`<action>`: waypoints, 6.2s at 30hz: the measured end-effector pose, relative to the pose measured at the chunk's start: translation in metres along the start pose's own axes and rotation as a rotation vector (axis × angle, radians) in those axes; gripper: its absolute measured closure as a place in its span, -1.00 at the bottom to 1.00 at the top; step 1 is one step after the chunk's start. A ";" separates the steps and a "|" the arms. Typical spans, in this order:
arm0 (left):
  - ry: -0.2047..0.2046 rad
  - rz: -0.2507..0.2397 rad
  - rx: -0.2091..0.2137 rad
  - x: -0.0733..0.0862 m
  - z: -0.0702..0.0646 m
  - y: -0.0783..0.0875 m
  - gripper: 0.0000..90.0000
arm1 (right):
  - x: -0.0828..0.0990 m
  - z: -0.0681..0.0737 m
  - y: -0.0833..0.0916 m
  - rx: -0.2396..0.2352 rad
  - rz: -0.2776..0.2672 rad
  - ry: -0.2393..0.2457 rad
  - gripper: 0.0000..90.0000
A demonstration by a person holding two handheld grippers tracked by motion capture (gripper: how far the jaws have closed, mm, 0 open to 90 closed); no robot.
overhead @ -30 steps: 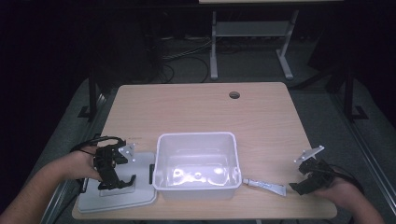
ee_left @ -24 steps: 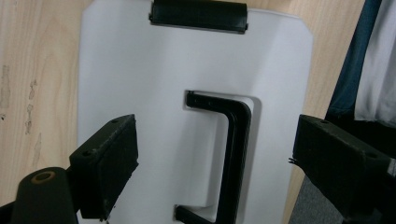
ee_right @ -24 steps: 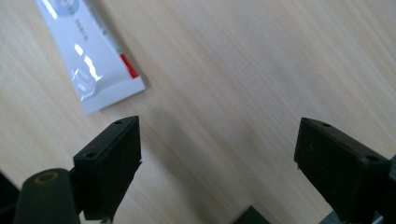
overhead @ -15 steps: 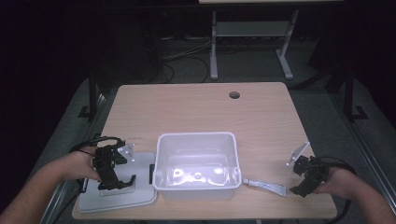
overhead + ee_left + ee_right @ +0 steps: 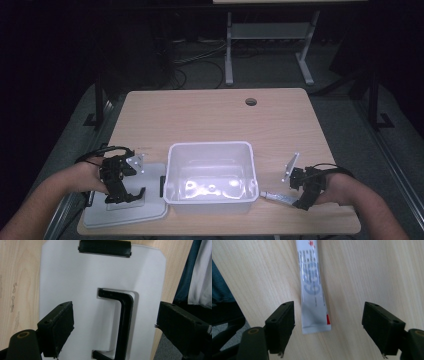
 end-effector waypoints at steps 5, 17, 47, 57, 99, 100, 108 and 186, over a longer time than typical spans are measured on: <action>0.000 0.005 0.006 0.001 -0.001 -0.003 -0.70 | -0.012 0.008 -0.005 -0.012 0.014 0.054 -0.30; 0.002 0.004 0.013 0.004 -0.001 -0.006 -0.70 | -0.033 0.016 -0.012 -0.064 0.012 0.099 -0.11; 0.016 0.009 0.017 0.005 -0.001 -0.008 -0.70 | -0.027 0.017 -0.014 -0.048 0.040 0.140 0.57; 0.018 0.010 0.021 0.004 -0.002 -0.008 -0.70 | -0.017 0.023 0.019 -0.084 0.025 0.102 0.57; 0.019 0.007 0.018 0.002 0.002 -0.009 -0.70 | -0.064 0.050 0.136 -0.075 0.005 0.150 0.57; 0.019 0.009 0.018 0.002 0.002 -0.009 -0.70 | -0.066 0.052 0.138 -0.074 0.006 0.155 0.57; 0.016 0.008 0.017 0.002 0.003 -0.009 -0.70 | -0.086 0.066 0.149 -0.076 -0.004 0.195 0.57; 0.027 0.007 0.046 0.004 0.002 -0.020 -0.70 | -0.186 0.124 0.082 -0.060 0.076 0.435 0.57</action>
Point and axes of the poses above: each handheld gripper's, and its own axes: y roughly backward along the jaws, x roughly out of its underside, z roughly to its left, the point moved 8 cm from there along -y, roughly forward along the jaws, and after that the axes turned 10 degrees about -y, right-handed, at the moved point
